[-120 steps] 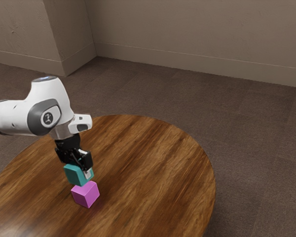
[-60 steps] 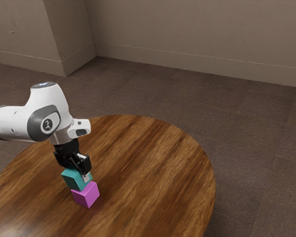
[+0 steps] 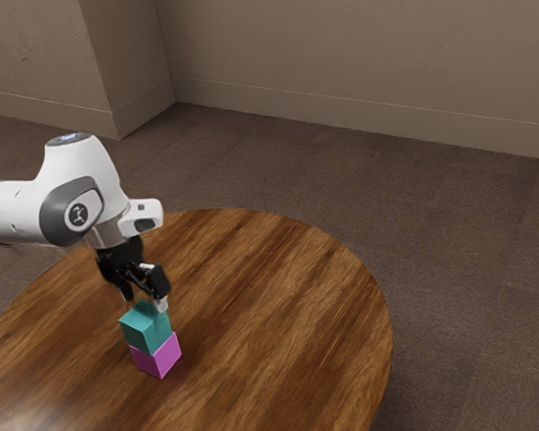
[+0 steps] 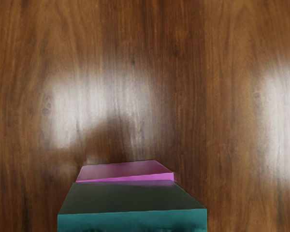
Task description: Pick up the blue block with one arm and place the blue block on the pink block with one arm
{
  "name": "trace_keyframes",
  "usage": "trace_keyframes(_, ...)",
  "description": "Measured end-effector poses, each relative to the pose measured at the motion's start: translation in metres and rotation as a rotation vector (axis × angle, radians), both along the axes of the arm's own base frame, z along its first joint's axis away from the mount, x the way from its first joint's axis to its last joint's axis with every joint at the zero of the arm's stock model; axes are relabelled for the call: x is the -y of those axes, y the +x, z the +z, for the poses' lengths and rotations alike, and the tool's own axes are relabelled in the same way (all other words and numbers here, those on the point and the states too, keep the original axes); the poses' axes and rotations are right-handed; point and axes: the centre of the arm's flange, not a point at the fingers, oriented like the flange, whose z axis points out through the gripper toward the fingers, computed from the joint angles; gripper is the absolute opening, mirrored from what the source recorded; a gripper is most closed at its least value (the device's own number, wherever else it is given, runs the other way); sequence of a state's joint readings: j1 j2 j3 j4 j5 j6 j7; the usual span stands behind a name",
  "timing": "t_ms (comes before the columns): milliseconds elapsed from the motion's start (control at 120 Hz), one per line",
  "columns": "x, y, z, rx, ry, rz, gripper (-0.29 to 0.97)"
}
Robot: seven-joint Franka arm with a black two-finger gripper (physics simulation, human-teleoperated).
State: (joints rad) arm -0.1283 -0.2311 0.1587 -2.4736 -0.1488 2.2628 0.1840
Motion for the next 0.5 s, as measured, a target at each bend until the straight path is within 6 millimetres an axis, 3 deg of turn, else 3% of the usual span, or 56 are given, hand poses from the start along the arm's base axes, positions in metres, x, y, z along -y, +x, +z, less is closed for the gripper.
trace_keyframes(75, 0.005, 0.001, 0.033, 0.059, -0.004, -0.016, 0.66)
trace_keyframes(117, 0.004, 0.017, 0.07, 0.115, 0.009, -0.028, 0.66)
trace_keyframes(200, -0.008, 0.082, 0.167, 0.21, 0.067, -0.04, 0.67)
trace_keyframes(233, -0.02, 0.106, 0.19, 0.218, 0.091, -0.032, 0.67)
trace_keyframes(317, -0.045, 0.124, 0.209, 0.18, 0.128, -0.015, 0.67)
trace_keyframes(500, -0.082, 0.11, 0.216, 0.097, 0.144, 0.014, 0.68)
